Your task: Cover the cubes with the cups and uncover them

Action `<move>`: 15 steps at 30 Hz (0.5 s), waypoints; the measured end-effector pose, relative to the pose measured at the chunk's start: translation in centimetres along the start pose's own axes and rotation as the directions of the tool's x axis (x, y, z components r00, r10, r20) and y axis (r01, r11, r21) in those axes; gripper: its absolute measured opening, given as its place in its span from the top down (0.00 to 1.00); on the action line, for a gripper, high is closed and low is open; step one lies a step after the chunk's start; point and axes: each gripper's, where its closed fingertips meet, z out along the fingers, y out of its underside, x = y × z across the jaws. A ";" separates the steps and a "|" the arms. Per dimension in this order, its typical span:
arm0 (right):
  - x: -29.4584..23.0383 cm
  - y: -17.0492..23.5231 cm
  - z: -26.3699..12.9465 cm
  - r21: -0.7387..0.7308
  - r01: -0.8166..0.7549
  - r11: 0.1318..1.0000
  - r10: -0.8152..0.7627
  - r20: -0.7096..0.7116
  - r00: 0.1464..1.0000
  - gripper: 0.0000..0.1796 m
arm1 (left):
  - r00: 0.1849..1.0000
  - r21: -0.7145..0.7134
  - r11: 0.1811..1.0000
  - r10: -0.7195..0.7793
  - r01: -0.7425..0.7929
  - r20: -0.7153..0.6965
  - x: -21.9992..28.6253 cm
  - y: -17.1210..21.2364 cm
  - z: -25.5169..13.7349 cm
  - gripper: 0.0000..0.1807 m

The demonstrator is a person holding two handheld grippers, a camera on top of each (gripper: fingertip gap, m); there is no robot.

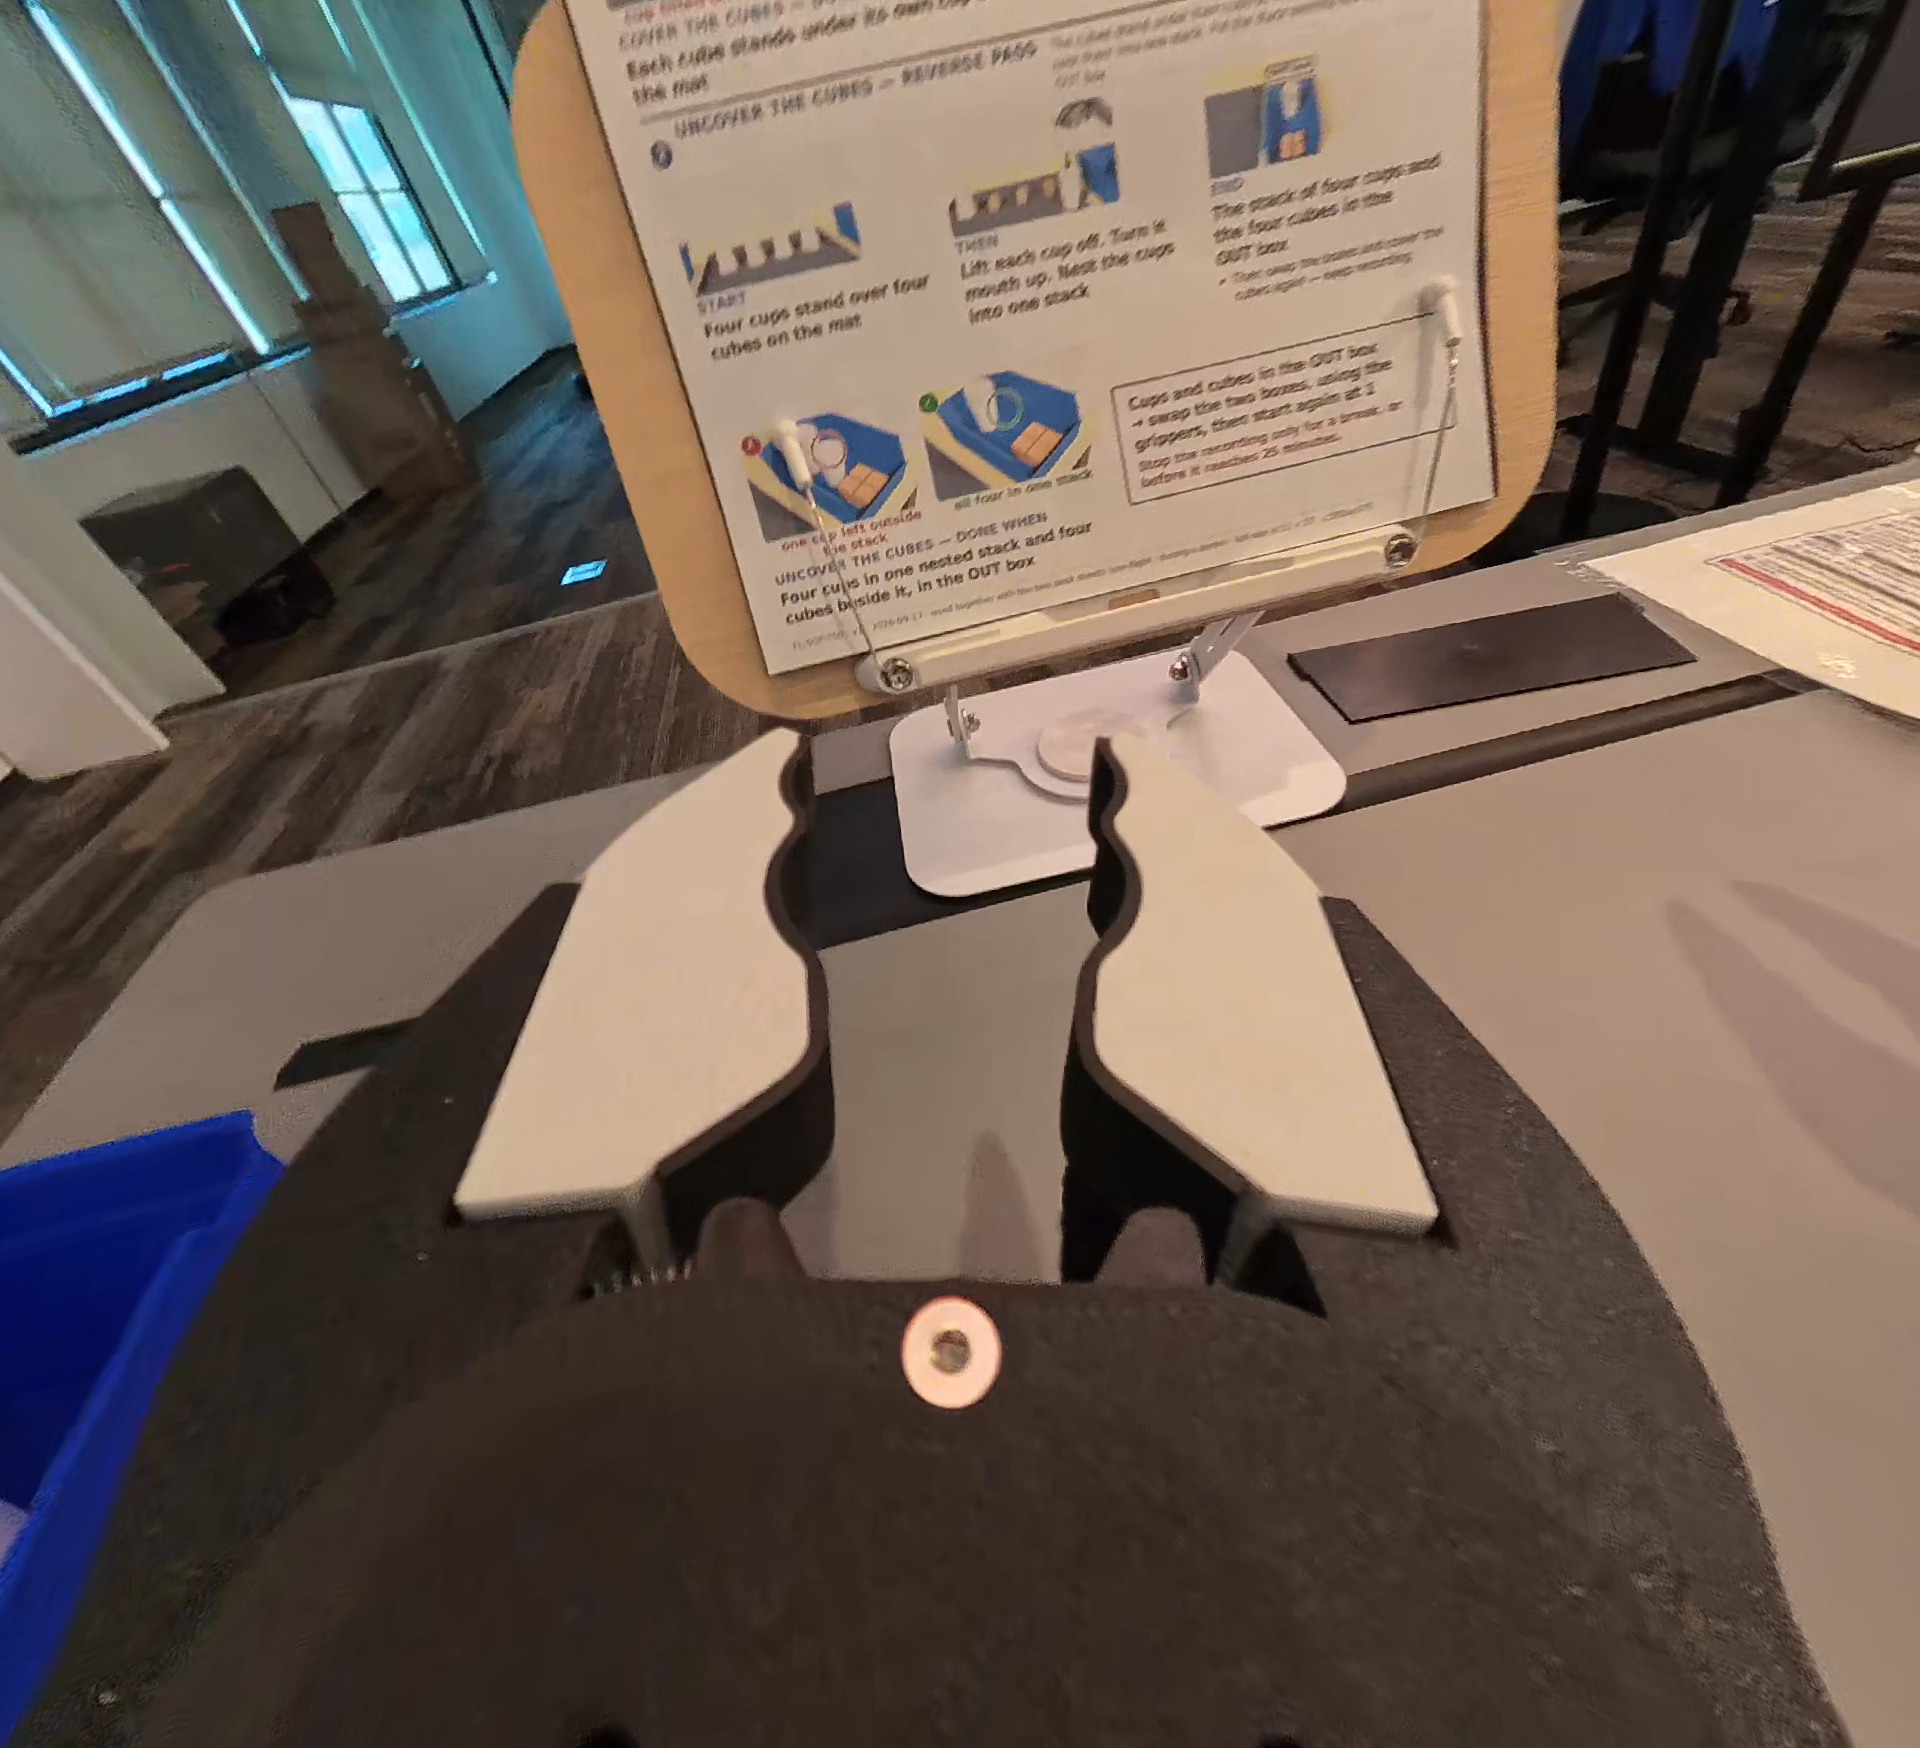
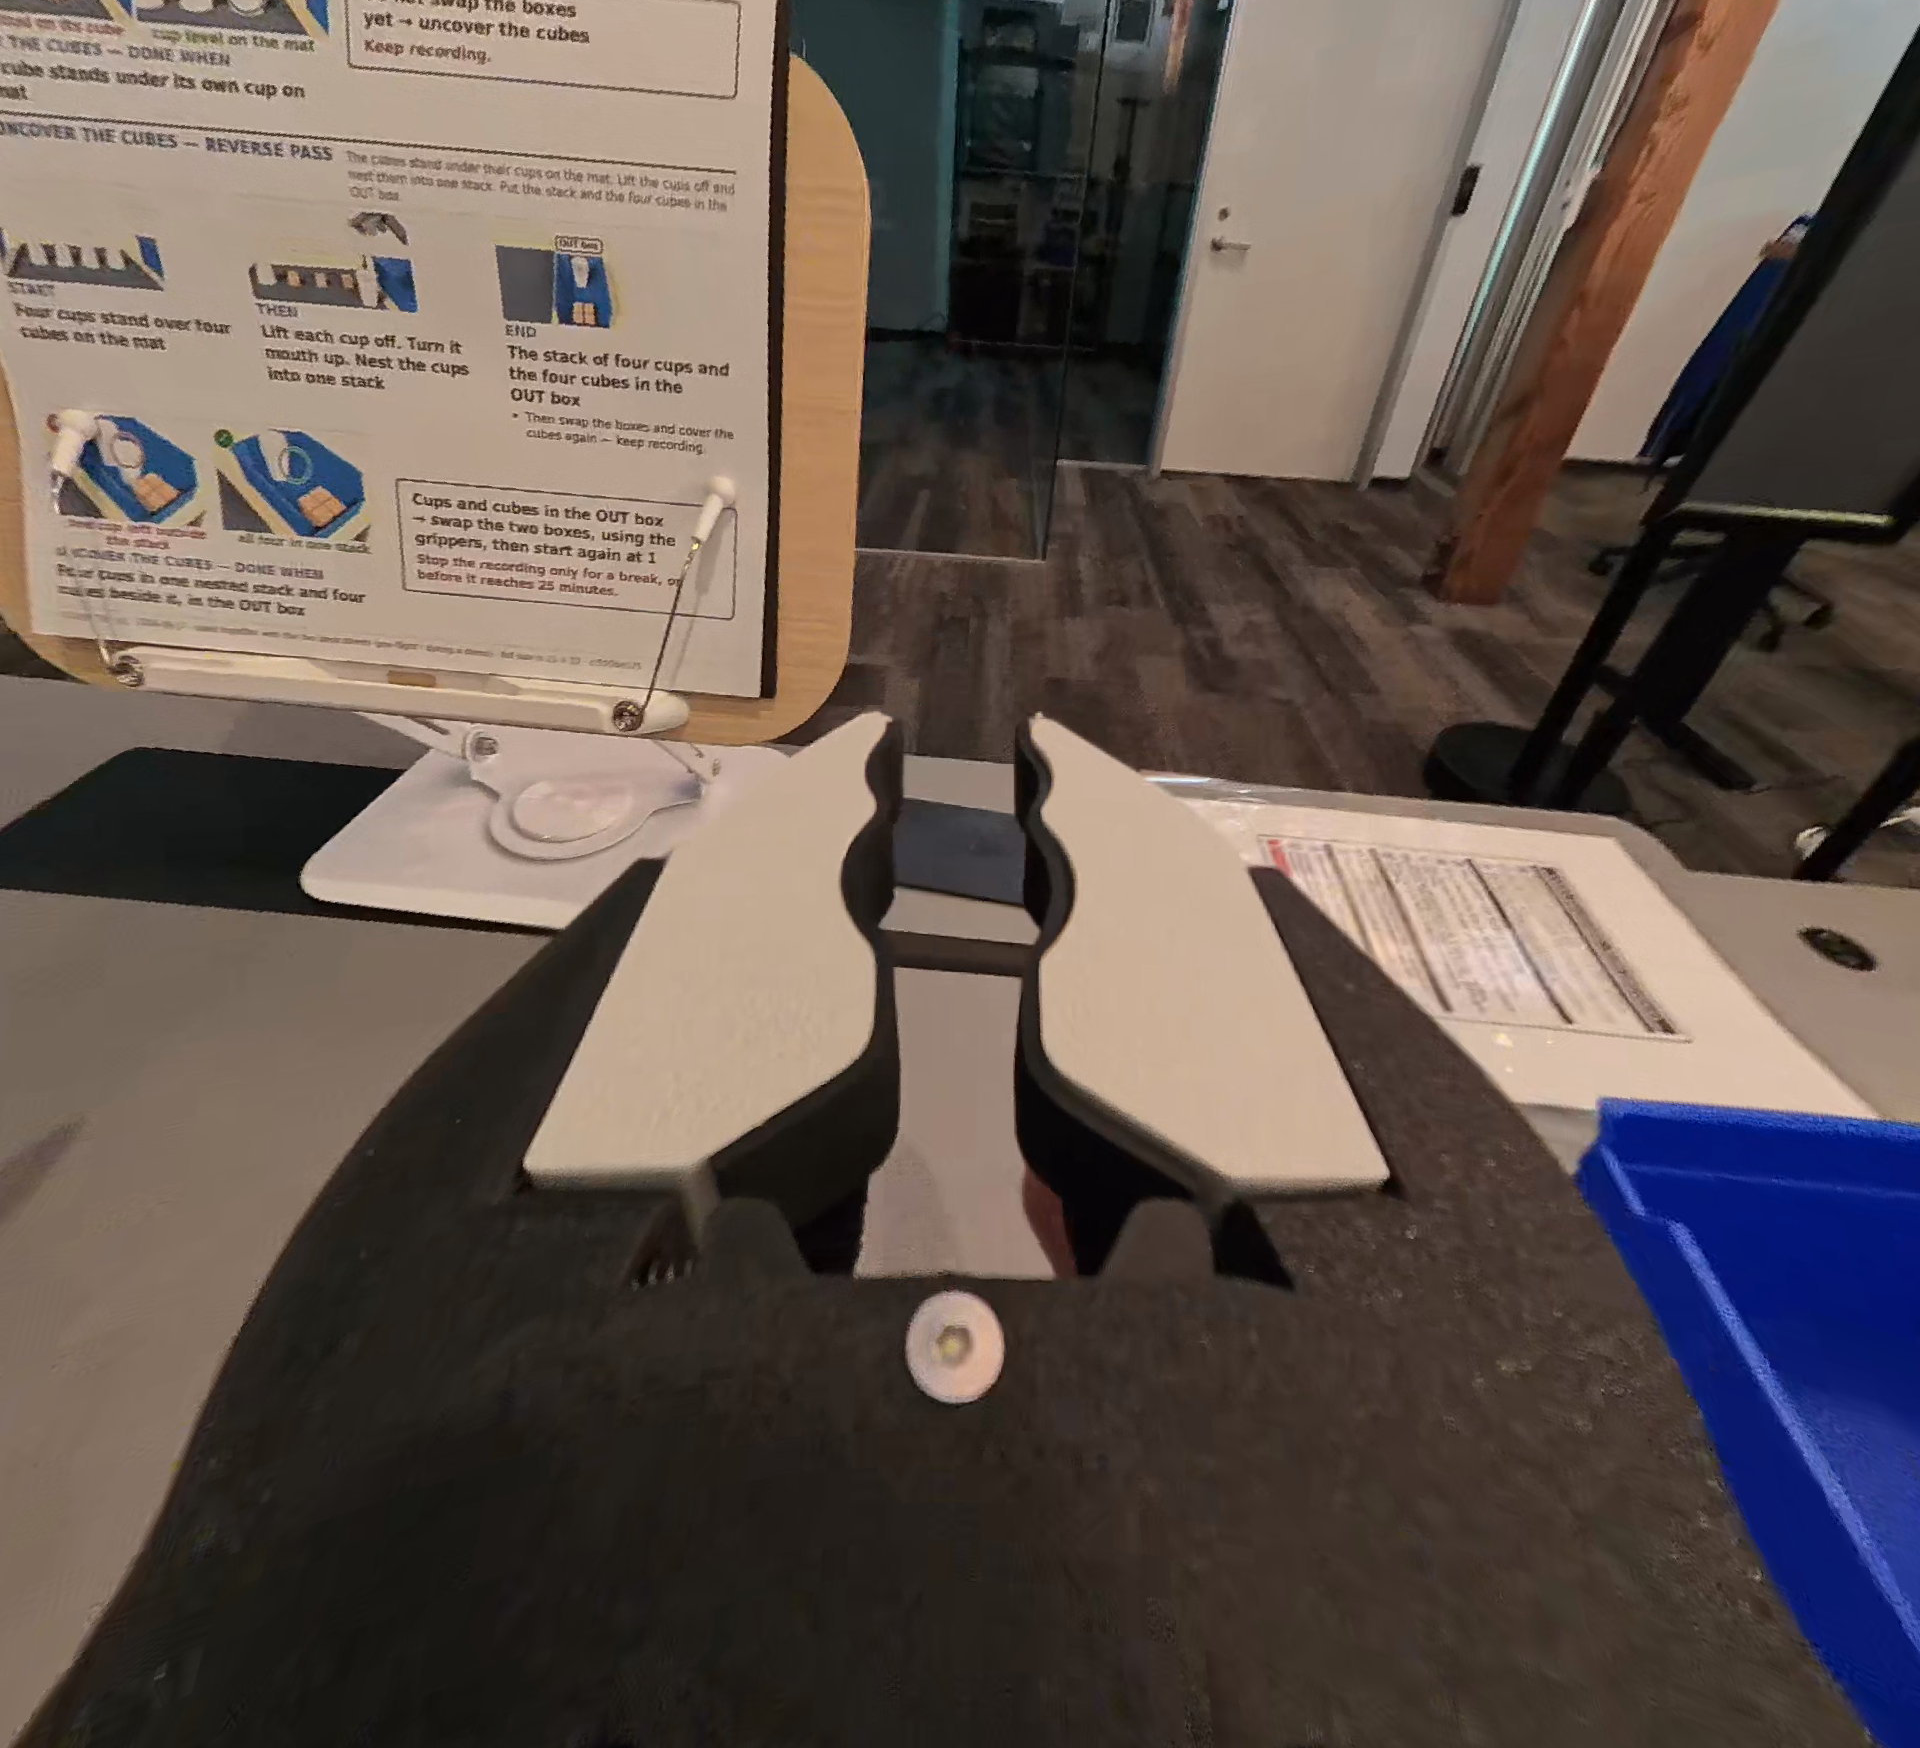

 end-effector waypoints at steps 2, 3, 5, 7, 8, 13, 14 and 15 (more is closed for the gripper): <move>-0.1 -0.1 0.1 0.007 -0.031 0.999 0.031 0.006 0.999 0.88 | 1.000 -0.009 1.000 -0.014 0.014 0.019 -0.3 0.5 0.4 0.72; 0.0 -0.2 0.2 0.017 -0.038 0.999 0.038 0.009 0.999 0.88 | 0.999 -0.006 1.000 -0.013 0.013 0.031 -0.5 0.6 0.5 0.73; 0.0 -0.6 0.3 0.042 -0.021 0.999 0.020 0.010 1.000 0.88 | 0.999 -0.004 1.000 -0.003 0.003 0.048 -0.8 1.0 0.7 0.74; -0.2 -1.1 0.4 0.077 0.034 0.996 -0.035 0.010 0.999 0.88 | 0.999 -0.012 1.000 0.002 -0.001 0.049 -0.8 1.2 0.9 0.73; -0.3 -1.3 0.4 0.093 0.068 0.993 -0.069 0.003 0.998 0.89 | 0.999 -0.014 1.000 0.000 0.001 0.048 -0.8 1.3 0.9 0.72; -2.2 -1.1 0.3 0.087 0.065 0.994 -0.072 0.084 0.994 1.00 | 0.999 -0.024 1.000 -0.008 0.009 0.031 -0.7 1.6 1.1 0.73; -2.3 -1.0 0.4 0.091 0.065 0.994 -0.073 0.087 0.994 1.00 | 1.000 -0.028 1.000 -0.013 0.014 0.022 -0.6 1.7 1.1 0.73; -2.6 -0.9 0.4 0.101 0.094 0.990 -0.104 0.095 0.990 1.00 | 1.000 -0.029 0.999 -0.018 0.019 0.014 -0.5 1.7 1.2 0.73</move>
